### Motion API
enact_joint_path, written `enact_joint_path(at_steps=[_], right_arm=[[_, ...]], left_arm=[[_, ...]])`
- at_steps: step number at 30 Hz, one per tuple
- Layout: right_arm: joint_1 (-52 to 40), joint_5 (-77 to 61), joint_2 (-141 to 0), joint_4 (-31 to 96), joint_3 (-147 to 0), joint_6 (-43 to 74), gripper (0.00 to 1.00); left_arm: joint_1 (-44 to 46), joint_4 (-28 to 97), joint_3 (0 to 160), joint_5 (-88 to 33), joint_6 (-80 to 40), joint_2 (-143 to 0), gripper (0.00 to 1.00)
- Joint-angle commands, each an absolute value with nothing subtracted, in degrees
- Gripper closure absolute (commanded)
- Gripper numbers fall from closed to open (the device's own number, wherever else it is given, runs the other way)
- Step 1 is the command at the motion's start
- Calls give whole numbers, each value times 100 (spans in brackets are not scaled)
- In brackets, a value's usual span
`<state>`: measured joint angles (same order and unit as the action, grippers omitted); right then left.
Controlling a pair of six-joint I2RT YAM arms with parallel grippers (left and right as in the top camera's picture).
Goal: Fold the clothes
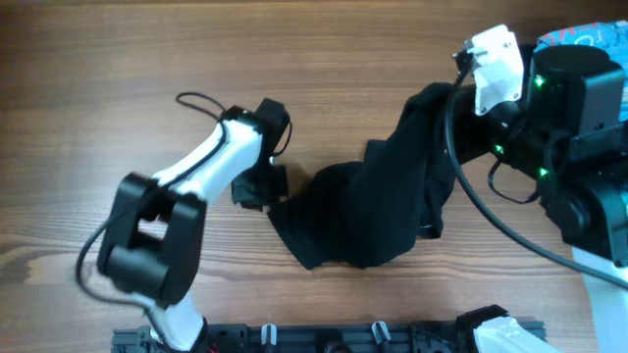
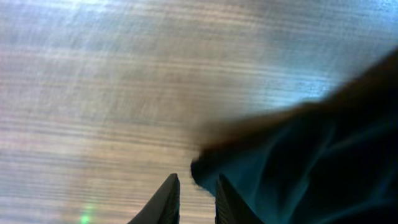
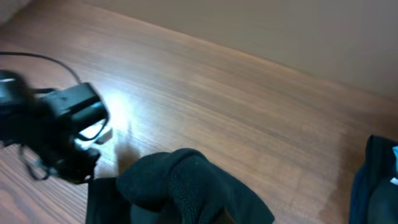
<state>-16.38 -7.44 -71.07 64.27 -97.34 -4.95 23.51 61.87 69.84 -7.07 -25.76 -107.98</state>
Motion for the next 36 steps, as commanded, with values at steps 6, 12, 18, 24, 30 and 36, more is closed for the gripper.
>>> enact_joint_path(at_steps=[6,12,18,24,30,36], right_arm=[[-1603,-821,-7406,6265,-9819,-285,96],[-1603,-904,-7404,6270,-9819,-285,96],[-1603,-904,-7404,6307,-9819,-287,95],[-1603,-906,-7404,6316,-9819,-296,94],[-1603,-906,-7404,6324,-9819,-301,93],[-1603,-902,-7404,6333,-9819,-303,92]], left_arm=[[2620,5435,5481,-698,-3393,-9207,79],[2790,4488,5059,-690,-3653,-9216,80],[2790,4073,5057,-593,-3647,-9249,71],[2790,4062,5057,-408,-3627,-9454,43],[2790,3726,5057,-353,-3629,-9863,38],[2783,3282,5068,-360,-3651,-9963,96]])
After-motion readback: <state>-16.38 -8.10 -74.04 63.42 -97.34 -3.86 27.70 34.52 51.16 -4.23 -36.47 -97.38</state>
